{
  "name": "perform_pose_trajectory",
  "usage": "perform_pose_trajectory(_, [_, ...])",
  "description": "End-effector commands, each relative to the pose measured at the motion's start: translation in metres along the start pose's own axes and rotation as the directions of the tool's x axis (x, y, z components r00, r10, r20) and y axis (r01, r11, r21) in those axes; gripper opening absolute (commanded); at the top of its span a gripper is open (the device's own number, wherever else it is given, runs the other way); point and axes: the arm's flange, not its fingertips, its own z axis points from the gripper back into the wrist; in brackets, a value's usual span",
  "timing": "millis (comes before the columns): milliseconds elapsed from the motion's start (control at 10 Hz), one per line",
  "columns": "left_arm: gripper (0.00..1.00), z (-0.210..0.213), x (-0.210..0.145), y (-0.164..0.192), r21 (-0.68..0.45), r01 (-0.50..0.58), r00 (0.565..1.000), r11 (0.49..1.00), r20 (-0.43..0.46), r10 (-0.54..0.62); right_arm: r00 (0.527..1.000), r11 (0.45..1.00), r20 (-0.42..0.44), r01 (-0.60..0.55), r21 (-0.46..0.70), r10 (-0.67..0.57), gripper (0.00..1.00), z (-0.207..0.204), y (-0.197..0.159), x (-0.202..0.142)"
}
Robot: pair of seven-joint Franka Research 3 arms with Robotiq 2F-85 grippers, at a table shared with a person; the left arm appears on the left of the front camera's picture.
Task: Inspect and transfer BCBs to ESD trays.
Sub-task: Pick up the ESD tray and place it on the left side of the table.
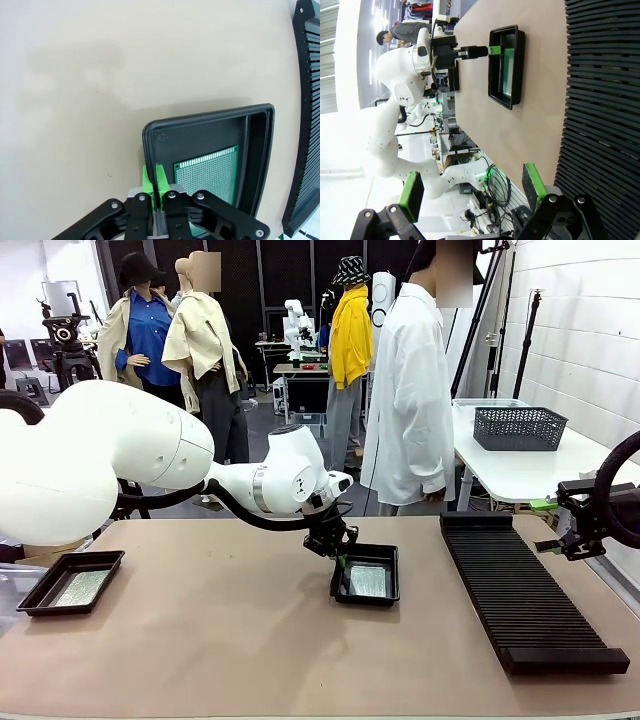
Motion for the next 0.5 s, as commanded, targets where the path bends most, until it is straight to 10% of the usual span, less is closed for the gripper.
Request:
perform_pose_trajectory(0, [0.0,0.001,0.001,0.001,-0.001,0.005,1.0,1.0,0.003,-0.005,1.0,1.0,0.008,0.0,-0.009,0.0,1.0,-0.001,0.001,-0.003])
perform_pose_trajectory(400, [0.0,0.018,-0.01,0.023,-0.014,-0.047,0.999,0.999,-0.003,0.047,1.0,1.0,0.008,0.0,-0.009,0.0,1.0,-0.001,0.001,-0.003])
